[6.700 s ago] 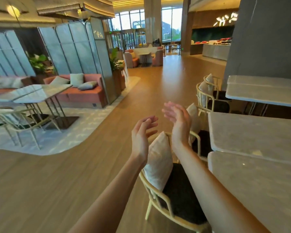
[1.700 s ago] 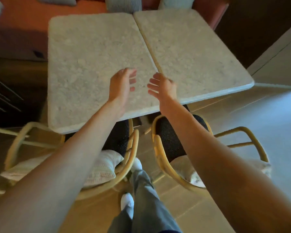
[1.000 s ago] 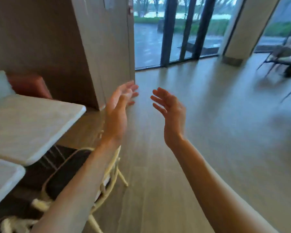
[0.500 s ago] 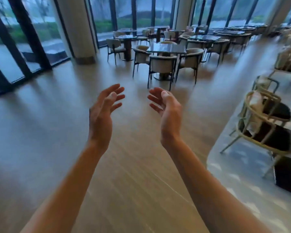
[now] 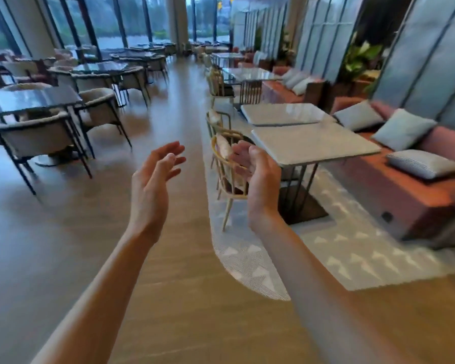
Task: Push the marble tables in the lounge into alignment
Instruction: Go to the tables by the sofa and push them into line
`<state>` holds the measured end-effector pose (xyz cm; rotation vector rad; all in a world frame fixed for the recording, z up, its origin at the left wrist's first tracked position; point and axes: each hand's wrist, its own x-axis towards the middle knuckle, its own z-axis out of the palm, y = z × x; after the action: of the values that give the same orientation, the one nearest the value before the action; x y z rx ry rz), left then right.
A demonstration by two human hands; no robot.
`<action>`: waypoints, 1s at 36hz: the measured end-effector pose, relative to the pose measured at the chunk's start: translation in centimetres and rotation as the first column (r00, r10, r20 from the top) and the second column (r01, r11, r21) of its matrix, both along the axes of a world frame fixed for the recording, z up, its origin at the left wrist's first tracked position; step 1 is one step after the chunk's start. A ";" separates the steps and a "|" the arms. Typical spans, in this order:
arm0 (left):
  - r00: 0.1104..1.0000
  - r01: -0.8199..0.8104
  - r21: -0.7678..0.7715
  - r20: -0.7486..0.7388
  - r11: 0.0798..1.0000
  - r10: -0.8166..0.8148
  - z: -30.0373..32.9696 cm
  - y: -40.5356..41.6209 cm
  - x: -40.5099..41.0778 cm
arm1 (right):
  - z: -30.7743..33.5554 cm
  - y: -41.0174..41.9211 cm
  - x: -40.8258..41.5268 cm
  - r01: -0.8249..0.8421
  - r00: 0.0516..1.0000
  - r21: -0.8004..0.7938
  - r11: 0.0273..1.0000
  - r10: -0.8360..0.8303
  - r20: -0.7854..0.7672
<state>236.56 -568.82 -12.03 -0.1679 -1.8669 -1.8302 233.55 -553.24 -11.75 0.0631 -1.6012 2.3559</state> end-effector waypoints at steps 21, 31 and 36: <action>0.944 0.312 -0.102 0.142 0.945 -0.296 -4.2 10.7 -33.8 | -6.1 13.1 -28.4 0.458 0.888 -0.109 0.882 -0.450 0.096; 0.929 0.328 0.018 0.177 0.945 -0.326 -5.2 16.9 -50.9 | -7.0 20.9 -42.4 0.547 0.826 0.042 0.836 -0.547 0.137; 0.891 0.392 0.027 0.240 0.920 -0.386 -8.3 21.8 -59.9 | -8.7 24.7 -50.2 0.573 0.794 0.117 0.811 -0.584 0.169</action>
<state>176.66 -547.06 -20.28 -0.3667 -2.1420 -2.1798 183.36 -528.54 -20.49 -0.5894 -1.4938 1.8690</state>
